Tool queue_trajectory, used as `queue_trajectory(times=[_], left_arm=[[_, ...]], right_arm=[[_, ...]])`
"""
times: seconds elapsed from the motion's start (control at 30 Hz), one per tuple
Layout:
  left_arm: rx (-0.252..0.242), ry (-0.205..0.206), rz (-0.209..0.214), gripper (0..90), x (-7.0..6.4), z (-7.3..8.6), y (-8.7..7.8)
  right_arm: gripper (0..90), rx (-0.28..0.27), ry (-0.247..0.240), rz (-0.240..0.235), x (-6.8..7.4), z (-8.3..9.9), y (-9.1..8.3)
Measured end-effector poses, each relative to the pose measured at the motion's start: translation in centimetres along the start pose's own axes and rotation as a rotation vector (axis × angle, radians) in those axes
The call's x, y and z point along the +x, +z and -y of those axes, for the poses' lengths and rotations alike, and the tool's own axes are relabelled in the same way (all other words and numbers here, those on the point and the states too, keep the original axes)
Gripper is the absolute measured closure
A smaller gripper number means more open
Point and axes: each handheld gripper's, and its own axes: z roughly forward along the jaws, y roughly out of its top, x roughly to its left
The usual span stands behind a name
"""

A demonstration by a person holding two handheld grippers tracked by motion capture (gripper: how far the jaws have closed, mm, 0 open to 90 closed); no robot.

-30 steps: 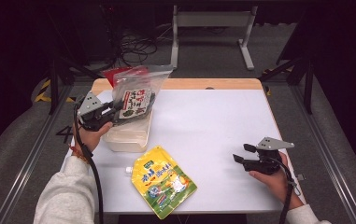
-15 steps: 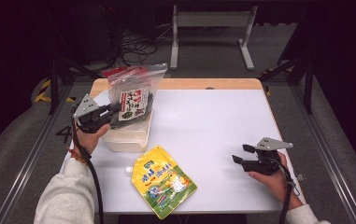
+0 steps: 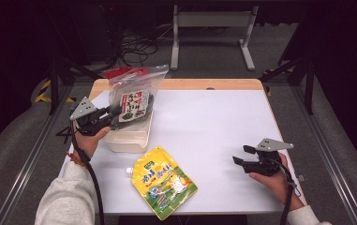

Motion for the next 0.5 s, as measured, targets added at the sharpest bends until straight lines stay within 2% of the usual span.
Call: queue_trajectory(times=[0.07, 0.1, 0.13, 0.23, 0.27, 0.33, 0.43, 0.5], left_arm=[[0.032, 0.014, -0.031, 68.9, -0.2, 0.1, -0.1], [0.065, 0.029, -0.054, 63.8, -0.2, 0.2, -0.1], [0.099, 0.048, -0.059, 59.6, -0.3, 0.5, -0.2], [0.125, 0.072, -0.061, 65.8, -0.4, 1.0, -0.8], [0.157, 0.098, -0.076, 67.4, -0.5, 1.2, -1.1], [0.180, 0.129, -0.088, 71.6, -0.6, 1.3, -1.2], [0.189, 0.142, -0.081, 77.1, -0.6, 1.2, -1.1], [0.188, 0.144, -0.094, 78.8, -0.6, 1.3, -0.9]], right_arm=[[34.7, 0.005, 0.001, 0.000, 0.0, 0.0, 0.1], [34.6, 0.006, -0.001, -0.003, 0.0, 0.0, 0.1], [34.5, 0.008, -0.004, -0.003, 0.0, 0.0, 0.1], [34.5, 0.009, -0.003, -0.005, 0.0, 0.0, 0.1], [34.5, 0.010, -0.002, -0.004, 0.0, 0.0, 0.1], [34.4, 0.010, -0.002, -0.005, 0.0, 0.0, 0.1], [34.1, 0.012, -0.008, -0.010, 0.2, -0.1, 0.2], [34.1, 0.014, -0.008, -0.010, 0.2, -0.1, 0.2]])
